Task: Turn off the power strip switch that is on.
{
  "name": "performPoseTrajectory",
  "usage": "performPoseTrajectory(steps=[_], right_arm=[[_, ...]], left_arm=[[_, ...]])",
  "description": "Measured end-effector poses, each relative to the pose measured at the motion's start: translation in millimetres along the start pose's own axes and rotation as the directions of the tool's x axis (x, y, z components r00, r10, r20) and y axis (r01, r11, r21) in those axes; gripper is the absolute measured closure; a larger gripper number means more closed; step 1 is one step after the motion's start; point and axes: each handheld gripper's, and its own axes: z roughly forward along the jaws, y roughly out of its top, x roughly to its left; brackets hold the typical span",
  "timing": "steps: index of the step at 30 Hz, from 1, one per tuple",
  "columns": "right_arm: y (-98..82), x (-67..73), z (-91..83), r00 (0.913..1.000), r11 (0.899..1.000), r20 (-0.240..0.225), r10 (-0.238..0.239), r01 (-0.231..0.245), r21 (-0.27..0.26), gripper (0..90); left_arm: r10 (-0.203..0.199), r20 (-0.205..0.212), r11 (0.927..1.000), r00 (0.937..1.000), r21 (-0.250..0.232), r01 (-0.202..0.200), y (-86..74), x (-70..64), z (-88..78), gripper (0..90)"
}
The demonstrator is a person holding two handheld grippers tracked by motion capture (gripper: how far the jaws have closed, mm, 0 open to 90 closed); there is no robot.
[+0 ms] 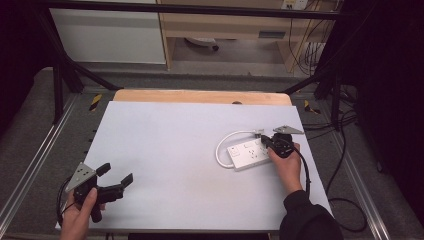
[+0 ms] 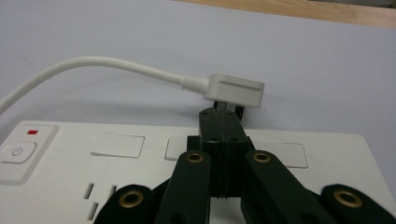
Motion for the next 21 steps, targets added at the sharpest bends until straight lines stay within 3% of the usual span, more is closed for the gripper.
performPoseTrajectory(steps=[21], right_arm=[[3.7, 6.6, -3.3, 0.9997, 1.000, -0.022, -0.009, 0.009, -0.023, 90.0]], left_arm=[[0.012, -0.001, 0.9999, 0.9999, 0.002, -0.012, 0.0, -0.5, -0.4, 5.2]])
